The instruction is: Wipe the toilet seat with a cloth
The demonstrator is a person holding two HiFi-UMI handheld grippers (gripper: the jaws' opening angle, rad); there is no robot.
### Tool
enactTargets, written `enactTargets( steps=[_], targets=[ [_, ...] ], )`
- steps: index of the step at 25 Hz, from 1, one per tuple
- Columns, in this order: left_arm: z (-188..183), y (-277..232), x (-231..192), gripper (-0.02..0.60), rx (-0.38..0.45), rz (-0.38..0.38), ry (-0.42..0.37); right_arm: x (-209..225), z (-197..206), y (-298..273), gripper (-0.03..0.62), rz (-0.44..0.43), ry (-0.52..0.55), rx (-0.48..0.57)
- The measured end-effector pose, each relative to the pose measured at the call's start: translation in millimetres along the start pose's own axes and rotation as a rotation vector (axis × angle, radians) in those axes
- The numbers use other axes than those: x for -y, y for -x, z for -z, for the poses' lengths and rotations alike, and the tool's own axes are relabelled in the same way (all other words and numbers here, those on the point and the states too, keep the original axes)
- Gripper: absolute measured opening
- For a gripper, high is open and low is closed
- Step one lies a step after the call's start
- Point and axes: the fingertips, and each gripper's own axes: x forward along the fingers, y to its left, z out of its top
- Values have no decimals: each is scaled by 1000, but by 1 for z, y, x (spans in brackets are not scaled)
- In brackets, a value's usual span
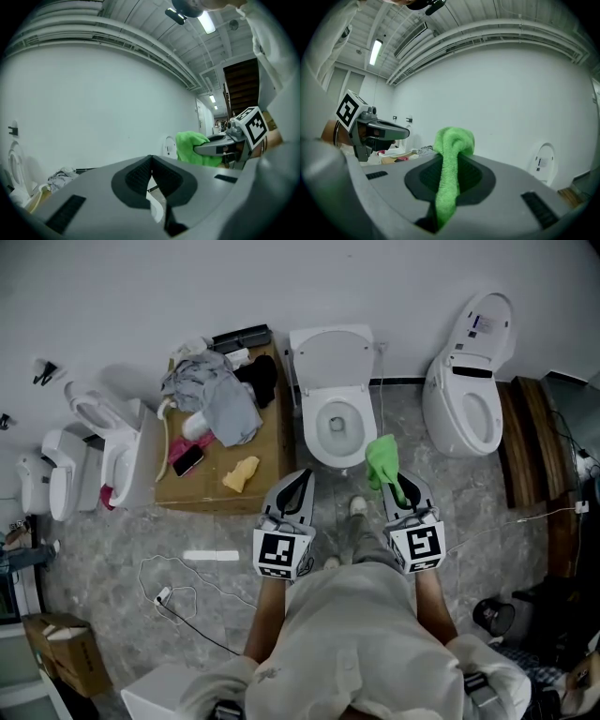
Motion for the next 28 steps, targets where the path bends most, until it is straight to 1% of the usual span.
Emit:
enactTargets(
  steps=[13, 19, 24, 28],
  targets=[
    [-10, -117, -35, 12, -41, -86, 8, 82, -2, -101, 44, -103, -11, -2],
    [-15, -169, -46, 12, -62, -129, 11, 123, 4, -141, 44, -142, -44, -15],
    [-15, -203, -52, 12, -78, -156, 6, 147, 6, -168, 44, -180, -45, -14],
    [-8, -221, -57, 12, -101, -172, 11, 161, 18, -187, 44, -196, -67, -40]
  ],
)
